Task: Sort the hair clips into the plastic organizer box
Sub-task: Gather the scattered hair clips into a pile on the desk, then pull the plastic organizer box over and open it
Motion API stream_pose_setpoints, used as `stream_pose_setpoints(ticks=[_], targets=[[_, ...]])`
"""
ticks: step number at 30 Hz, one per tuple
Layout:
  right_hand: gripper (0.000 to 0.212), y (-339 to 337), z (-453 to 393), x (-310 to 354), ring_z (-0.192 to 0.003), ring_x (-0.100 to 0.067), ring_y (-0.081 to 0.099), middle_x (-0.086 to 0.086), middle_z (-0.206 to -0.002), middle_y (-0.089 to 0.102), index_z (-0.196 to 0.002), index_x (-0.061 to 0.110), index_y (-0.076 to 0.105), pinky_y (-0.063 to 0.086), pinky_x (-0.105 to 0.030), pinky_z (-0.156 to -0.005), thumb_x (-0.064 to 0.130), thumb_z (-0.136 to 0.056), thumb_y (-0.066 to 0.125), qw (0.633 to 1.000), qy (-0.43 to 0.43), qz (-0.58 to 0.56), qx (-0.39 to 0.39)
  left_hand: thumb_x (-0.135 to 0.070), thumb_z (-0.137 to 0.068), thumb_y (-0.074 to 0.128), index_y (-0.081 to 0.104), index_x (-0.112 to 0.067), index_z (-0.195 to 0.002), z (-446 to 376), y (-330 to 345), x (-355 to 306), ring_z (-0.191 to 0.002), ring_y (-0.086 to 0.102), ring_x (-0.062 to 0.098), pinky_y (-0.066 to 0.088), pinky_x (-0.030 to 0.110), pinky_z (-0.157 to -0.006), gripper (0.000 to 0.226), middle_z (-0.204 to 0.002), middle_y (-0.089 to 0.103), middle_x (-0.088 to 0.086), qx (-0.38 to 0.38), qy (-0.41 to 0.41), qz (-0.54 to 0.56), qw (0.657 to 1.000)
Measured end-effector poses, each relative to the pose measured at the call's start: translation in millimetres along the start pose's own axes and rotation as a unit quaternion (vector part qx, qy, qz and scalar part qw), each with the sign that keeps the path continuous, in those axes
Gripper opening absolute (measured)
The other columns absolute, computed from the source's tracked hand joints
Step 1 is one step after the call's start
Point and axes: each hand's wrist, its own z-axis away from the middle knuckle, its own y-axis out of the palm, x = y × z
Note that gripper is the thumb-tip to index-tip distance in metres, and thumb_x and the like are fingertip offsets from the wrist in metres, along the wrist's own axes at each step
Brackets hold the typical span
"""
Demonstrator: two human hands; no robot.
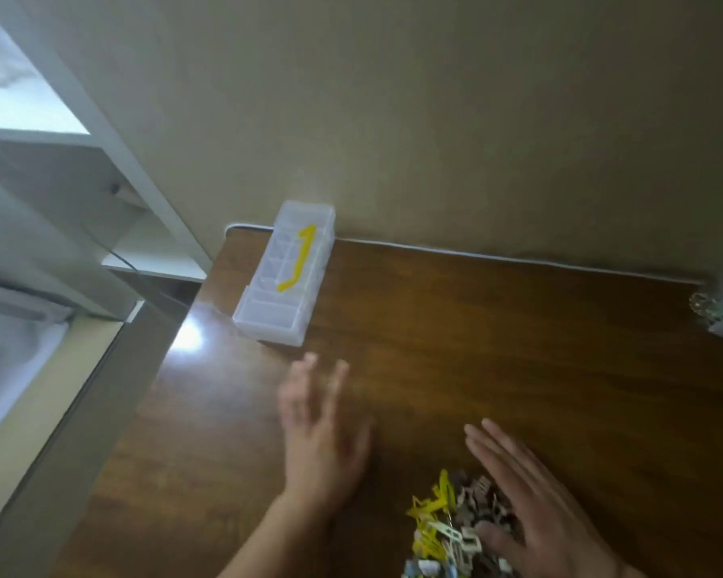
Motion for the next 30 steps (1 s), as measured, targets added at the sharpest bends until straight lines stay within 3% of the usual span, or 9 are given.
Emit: stream_pose_setpoints(ticks=[2,4,6,8,11,18,22,26,30], targets=[[0.077,-6.4,-15.0,2.0,-0.146,0.001,-0.010,0.030,-0.157,-0.008,-0.148,0.047,-0.008,0.008,-0.022,-0.114,0.081,-0.084,0.018,1.000,0.015,0.004,-0.006,-0.042,-0.073,0.082,0.028,-0.026,-0.149,-40.9,-19.1,23.5,-0.149,0.009,0.036,0.024,0.061,-0.115,0.094,-0.162,0.005,0.008,-0.089,-0.137,-0.014,0.986],[0.075,-11.1,-31.9,6.0,-0.145,0.003,-0.013,0.033,-0.155,-0.011,-0.147,0.050,-0.005,0.011,-0.026,-0.112,0.082,-0.082,0.015,1.000,0.018,0.007,-0.009,-0.050,-0.066,0.084,0.025,-0.025,-0.151,-75.6,-34.5,41.1,-0.151,0.005,0.031,0.018,0.054,-0.119,0.106,-0.163,-0.001,0.007,-0.098,-0.216,-0.026,0.971],[0.073,-15.4,-48.6,12.4,-0.145,0.004,-0.012,0.035,-0.155,-0.009,-0.148,0.049,0.007,0.013,-0.029,-0.111,0.081,-0.084,0.017,1.000,0.014,0.008,-0.019,-0.061,-0.063,0.081,0.022,-0.023,-0.152,-99.5,-41.7,54.7,-0.151,0.008,0.027,0.020,0.048,-0.120,0.113,-0.164,-0.001,0.005,-0.072,-0.243,-0.032,0.967],[0.070,-19.7,-62.0,19.5,-0.145,0.004,-0.011,0.035,-0.155,-0.007,-0.147,0.049,0.013,0.015,-0.030,-0.111,0.081,-0.084,0.017,0.999,0.004,0.017,-0.027,-0.065,-0.062,0.076,0.027,-0.023,-0.151,-113.9,-41.0,64.6,-0.146,0.025,0.028,0.033,0.046,-0.114,0.110,-0.160,0.014,0.004,-0.048,-0.240,-0.016,0.970],[0.067,-26.8,-76.5,28.7,-0.145,0.003,-0.010,0.035,-0.155,-0.006,-0.145,0.050,0.016,0.018,-0.030,-0.110,0.079,-0.086,0.018,0.999,-0.008,0.027,-0.035,-0.055,-0.067,0.076,0.037,-0.028,-0.145,-117.8,-38.4,66.5,-0.130,0.045,0.021,0.046,0.038,-0.102,0.092,-0.145,0.033,-0.002,-0.031,-0.237,0.028,0.971],[0.054,-32.0,-79.9,28.5,-0.146,-0.001,0.011,0.028,-0.154,0.022,-0.143,0.039,0.036,0.023,-0.028,-0.111,0.061,-0.094,0.035,0.988,0.007,0.009,-0.154,-0.052,-0.062,0.076,0.043,-0.028,-0.140,-73.7,-46.0,47.7,-0.123,0.048,0.013,0.047,0.029,-0.097,0.088,-0.138,0.036,-0.007,0.054,-0.088,0.081,0.991],[0.039,-35.5,-70.5,19.4,-0.127,-0.011,0.047,0.013,-0.119,0.062,-0.110,0.024,0.069,0.038,-0.033,-0.105,0.050,-0.091,0.047,0.967,0.021,0.035,-0.250,-0.052,-0.062,0.078,0.034,-0.027,-0.146,-54.4,-32.0,11.9,-0.127,0.045,0.010,0.045,0.027,-0.103,0.098,-0.139,0.035,-0.009,0.154,0.029,0.120,0.980],[0.037,-46.3,-55.5,10.1,-0.098,-0.016,0.058,0.008,-0.094,0.065,-0.091,0.020,0.070,0.043,-0.029,-0.091,0.051,-0.089,0.049,0.944,0.075,0.071,-0.313,-0.054,-0.066,0.076,0.009,-0.034,-0.155,-59.9,-14.6,-28.7,-0.134,0.036,0.012,0.032,0.020,-0.110,0.113,-0.147,0.027,-0.009,0.275,0.110,0.133,0.946],[0.044,-62.2,-61.4,-0.7,-0.103,-0.014,0.053,0.008,-0.103,0.061,-0.103,0.024,0.066,0.046,-0.035,-0.087,0.057,-0.090,0.039,0.956,0.123,0.093,-0.249,-0.051,-0.065,0.077,-0.007,-0.041,-0.153,-69.9,0.2,-56.2,-0.137,0.031,0.014,0.035,0.031,-0.113,0.122,-0.152,0.022,-0.009,0.335,0.154,0.133,0.920]])
